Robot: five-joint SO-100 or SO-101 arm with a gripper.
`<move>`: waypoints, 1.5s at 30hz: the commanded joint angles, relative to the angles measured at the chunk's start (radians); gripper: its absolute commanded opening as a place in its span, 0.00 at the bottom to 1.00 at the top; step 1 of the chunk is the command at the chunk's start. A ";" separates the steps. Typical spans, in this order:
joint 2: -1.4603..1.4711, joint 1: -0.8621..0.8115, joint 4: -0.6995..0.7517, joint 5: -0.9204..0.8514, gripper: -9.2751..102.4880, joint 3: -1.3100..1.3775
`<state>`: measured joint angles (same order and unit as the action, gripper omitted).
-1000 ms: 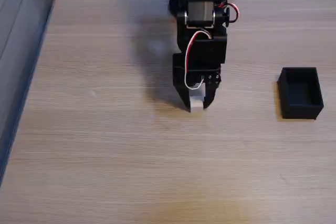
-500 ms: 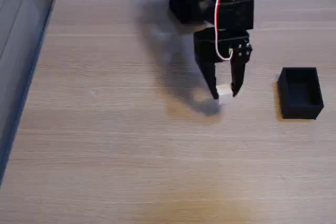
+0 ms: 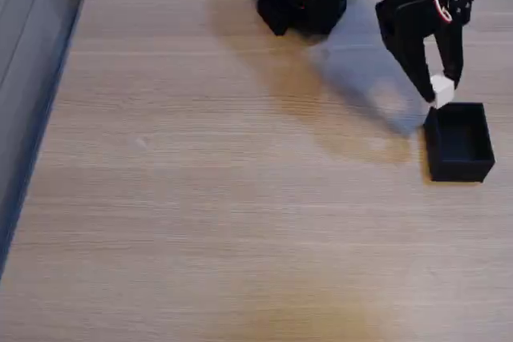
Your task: Pick a white block and place it in the black box.
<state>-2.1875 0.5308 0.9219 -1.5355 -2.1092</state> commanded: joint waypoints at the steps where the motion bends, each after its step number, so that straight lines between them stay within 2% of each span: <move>1: 0.037 0.040 -0.021 -0.002 0.08 0.051; 5: 0.124 0.064 -0.074 0.038 0.08 0.092; 14: 0.333 0.109 -0.086 0.094 0.08 0.299; 24: 0.367 0.087 -0.078 0.094 0.09 0.295; 26: 0.368 0.078 -0.078 0.097 0.21 0.295; 32: 0.371 0.061 -0.072 0.094 0.28 0.304; 37: 0.365 0.060 -0.071 0.092 0.27 0.308; 39: 0.356 0.055 -0.061 0.083 0.21 0.307; 41: 0.337 0.049 -0.046 0.092 0.08 0.299; 45: 0.276 0.012 -0.017 0.101 0.08 0.262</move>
<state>-1.8454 0.5737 0.8943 -1.4419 -1.8408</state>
